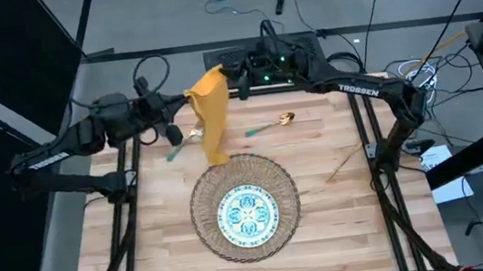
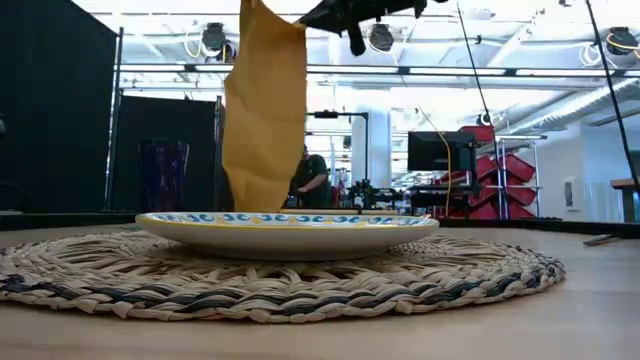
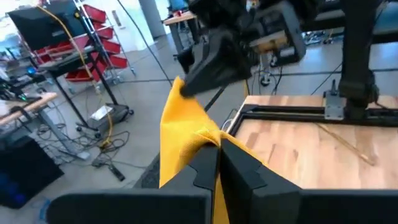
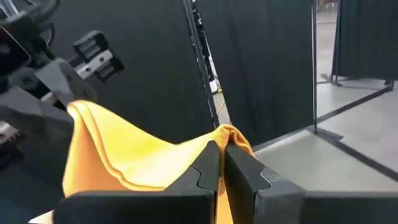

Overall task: Set table place
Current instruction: Fold the yellow table napkin

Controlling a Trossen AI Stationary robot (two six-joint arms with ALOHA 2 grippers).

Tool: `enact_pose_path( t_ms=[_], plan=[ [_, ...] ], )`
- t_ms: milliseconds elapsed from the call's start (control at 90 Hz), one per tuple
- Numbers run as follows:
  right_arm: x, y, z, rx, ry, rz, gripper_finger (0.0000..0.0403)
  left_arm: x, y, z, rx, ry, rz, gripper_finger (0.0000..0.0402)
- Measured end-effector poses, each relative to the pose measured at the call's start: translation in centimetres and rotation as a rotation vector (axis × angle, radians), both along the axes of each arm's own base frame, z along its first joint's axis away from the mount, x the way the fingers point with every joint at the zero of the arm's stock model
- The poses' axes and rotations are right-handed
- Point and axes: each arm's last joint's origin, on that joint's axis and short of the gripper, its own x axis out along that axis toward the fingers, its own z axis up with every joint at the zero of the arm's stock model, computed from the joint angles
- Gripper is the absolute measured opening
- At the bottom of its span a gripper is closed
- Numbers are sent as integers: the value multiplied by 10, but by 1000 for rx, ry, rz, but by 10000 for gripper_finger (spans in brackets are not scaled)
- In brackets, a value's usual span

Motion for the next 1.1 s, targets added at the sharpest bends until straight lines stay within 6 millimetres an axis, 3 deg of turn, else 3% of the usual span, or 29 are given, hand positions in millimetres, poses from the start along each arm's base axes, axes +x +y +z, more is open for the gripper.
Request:
enact_pose_path(
  t_ms=[178, 578, 900, 1100],
  plan=[
    [-1, 1, 7, 1, 12, 1, 0, -2, 8, 7, 18, -8, 9, 0],
    [20, -19, -19, 14, -4, -14, 0, 10, 29, 24, 71, 85, 27, 0],
    [13, -39, 3, -8, -61, -20, 0, 17, 54, 17, 70, 158, 38, 0],
    [10, -39, 11, -4, -44, -2, 0, 14, 54, 25, 76, 134, 8, 0]
  ],
)
